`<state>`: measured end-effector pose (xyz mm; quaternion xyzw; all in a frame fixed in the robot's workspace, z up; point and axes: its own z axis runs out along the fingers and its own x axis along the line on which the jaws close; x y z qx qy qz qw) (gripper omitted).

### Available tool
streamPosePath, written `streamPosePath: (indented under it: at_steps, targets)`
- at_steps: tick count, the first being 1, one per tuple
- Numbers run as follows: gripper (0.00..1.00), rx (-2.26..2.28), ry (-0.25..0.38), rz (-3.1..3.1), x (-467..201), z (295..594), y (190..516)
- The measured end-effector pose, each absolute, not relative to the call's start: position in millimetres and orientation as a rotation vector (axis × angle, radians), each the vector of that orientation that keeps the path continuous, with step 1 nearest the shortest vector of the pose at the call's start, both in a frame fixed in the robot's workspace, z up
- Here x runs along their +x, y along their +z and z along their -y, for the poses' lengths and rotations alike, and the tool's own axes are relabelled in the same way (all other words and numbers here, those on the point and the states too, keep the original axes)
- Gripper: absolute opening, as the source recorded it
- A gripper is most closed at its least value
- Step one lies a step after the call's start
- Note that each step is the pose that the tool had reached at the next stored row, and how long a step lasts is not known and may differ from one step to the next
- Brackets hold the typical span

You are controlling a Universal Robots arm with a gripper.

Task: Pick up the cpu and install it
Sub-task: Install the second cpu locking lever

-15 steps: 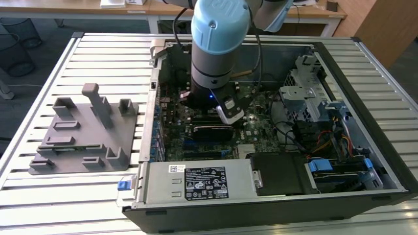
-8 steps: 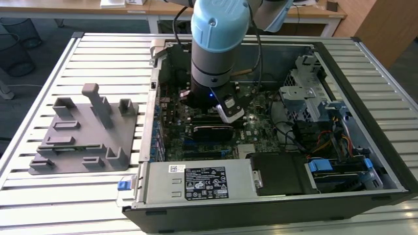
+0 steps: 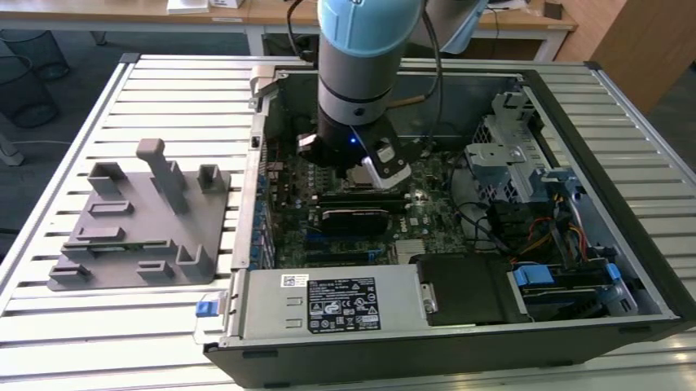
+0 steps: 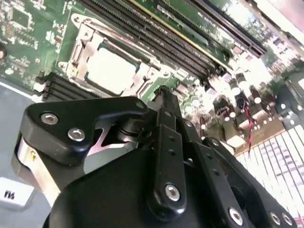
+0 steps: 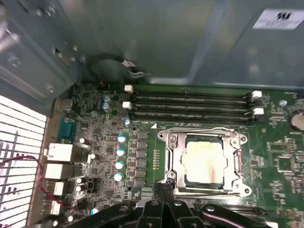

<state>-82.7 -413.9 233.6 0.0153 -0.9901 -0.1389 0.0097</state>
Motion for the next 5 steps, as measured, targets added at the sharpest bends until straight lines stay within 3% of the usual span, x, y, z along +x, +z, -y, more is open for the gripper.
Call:
streamPosePath:
  at_steps: [5]
  targets:
    - [0.11, 0.048, -0.434, 3.092, -82.7, 413.9, 246.9]
